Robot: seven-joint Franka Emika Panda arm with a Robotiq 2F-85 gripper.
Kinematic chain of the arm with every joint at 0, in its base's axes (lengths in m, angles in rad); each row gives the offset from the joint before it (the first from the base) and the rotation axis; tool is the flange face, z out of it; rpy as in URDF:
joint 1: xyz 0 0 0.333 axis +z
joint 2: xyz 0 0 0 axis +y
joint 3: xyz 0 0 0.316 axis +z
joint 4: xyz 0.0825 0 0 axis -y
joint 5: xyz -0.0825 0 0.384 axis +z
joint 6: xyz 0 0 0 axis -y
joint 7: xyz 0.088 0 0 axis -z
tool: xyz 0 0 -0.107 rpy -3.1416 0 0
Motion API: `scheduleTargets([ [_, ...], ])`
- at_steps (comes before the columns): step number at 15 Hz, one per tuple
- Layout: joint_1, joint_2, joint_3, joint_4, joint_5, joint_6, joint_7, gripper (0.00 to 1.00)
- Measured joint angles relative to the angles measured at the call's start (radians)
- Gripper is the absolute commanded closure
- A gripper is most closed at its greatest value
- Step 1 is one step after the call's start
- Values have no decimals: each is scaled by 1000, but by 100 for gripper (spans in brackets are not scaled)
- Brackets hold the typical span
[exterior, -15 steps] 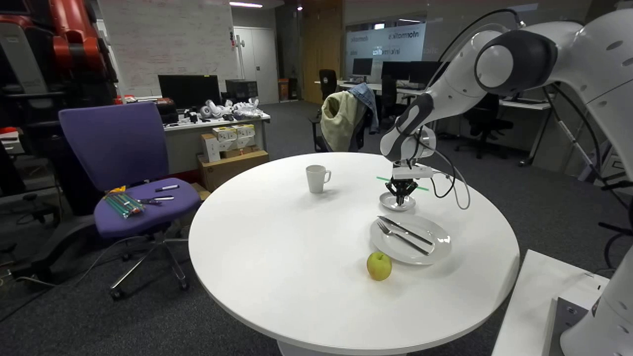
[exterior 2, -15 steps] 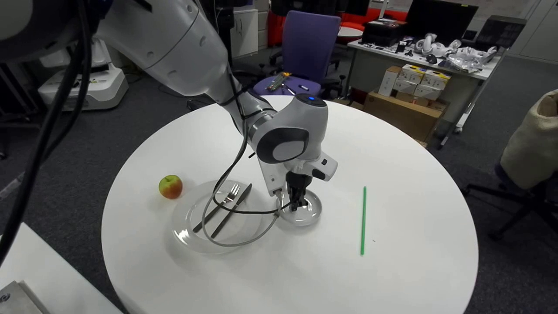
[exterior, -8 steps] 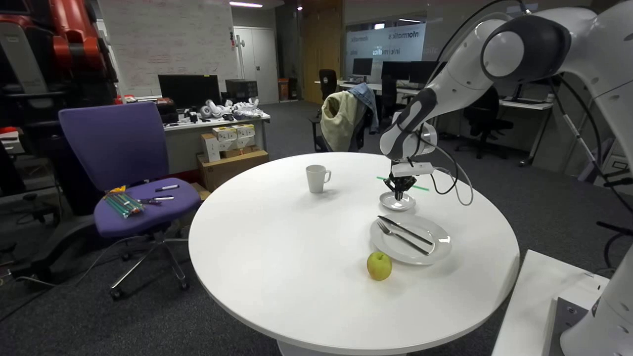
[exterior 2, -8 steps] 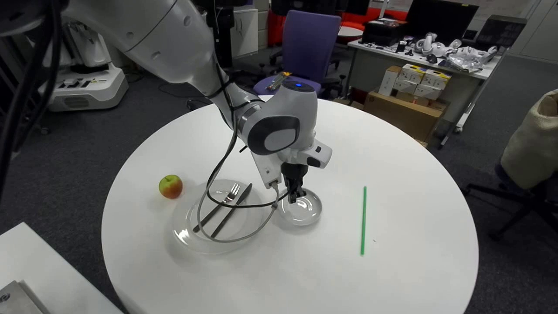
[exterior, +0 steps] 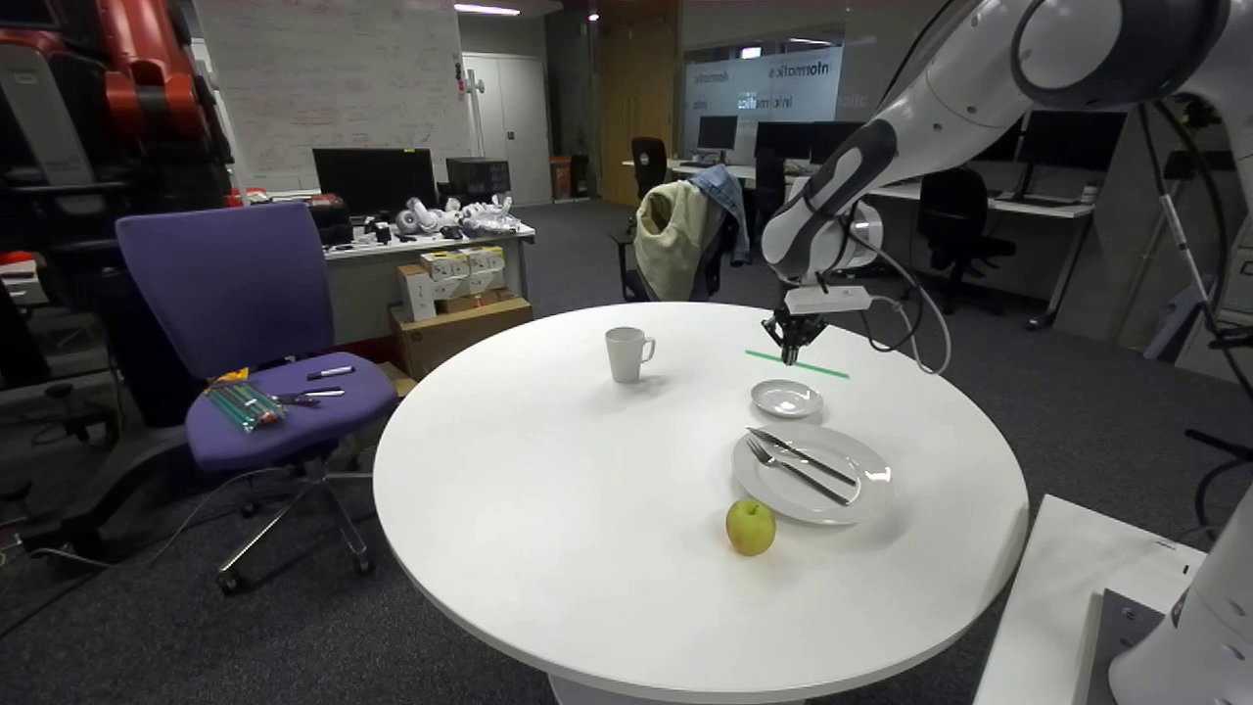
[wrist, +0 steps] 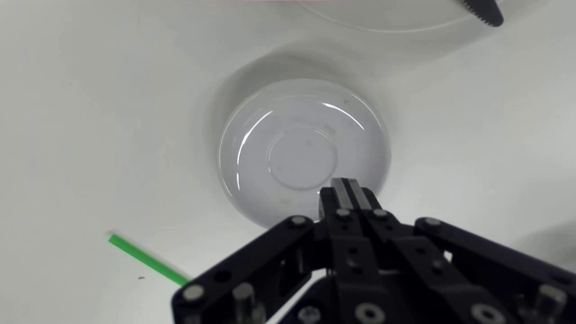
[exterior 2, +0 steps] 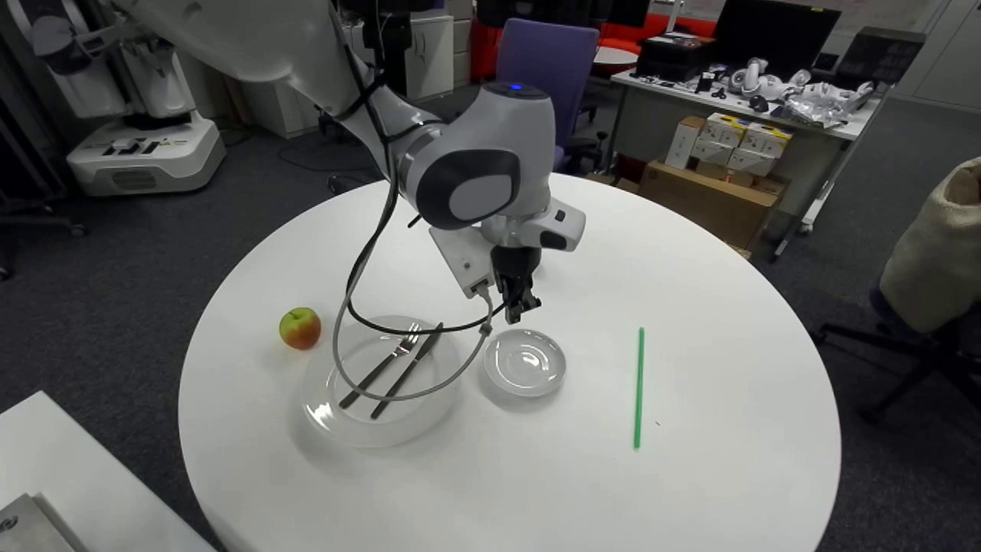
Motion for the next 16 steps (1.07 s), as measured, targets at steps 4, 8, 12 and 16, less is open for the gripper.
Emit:
scheduleTargets([
  [4, -9, -74, 26, -10, 15, -54, -54, 68],
  [8, -12, -85, 49, -10, 41, -112, -97, 67],
  [12, -17, -84, 51, -10, 42, -112, -101, 41],
  [16, -16, -62, 51, -10, 9, -52, -101, 12],
])
